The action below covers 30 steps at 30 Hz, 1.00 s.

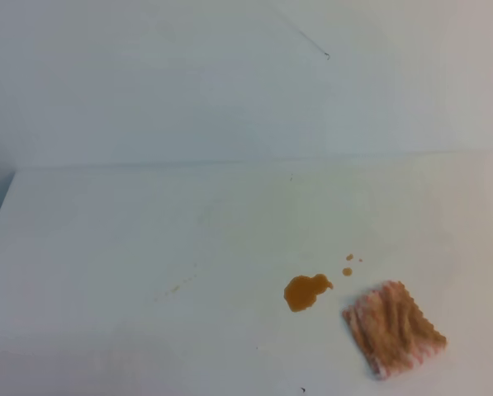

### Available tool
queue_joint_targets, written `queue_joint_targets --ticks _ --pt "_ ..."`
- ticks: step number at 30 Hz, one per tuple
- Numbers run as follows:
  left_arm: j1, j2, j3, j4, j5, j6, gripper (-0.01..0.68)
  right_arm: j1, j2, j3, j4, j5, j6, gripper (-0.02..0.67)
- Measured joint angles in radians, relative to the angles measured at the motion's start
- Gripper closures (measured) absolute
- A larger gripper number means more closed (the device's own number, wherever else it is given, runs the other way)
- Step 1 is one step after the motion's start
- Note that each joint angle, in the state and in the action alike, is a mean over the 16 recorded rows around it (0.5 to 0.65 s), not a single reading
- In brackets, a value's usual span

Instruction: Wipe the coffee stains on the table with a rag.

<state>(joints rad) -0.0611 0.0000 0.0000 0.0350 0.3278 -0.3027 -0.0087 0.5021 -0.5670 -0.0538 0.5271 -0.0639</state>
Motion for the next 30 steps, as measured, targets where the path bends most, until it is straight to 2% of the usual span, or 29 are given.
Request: queue_joint_targets --ticks 9,17,20,24,30 --pt "0.0 0.0 0.0 0.0 0.0 0.0 0.674 0.05 0.415 -0.03 0.503 0.014 -0.609 0.652" --pt "0.0 0.0 0.0 0.0 0.0 0.0 0.674 0.212 0.702 -0.033 0.72 -0.102 -0.904 0.626" --pt "0.0 0.0 0.0 0.0 0.0 0.0 0.674 0.289 0.793 -0.034 0.737 -0.177 -0.944 0.568" --pt "0.0 0.0 0.0 0.0 0.0 0.0 0.674 0.374 0.906 -0.039 0.742 -0.288 -0.964 0.453" --pt "0.0 0.0 0.0 0.0 0.0 0.0 0.674 0.447 1.074 -0.074 0.748 -0.398 -0.962 0.269"
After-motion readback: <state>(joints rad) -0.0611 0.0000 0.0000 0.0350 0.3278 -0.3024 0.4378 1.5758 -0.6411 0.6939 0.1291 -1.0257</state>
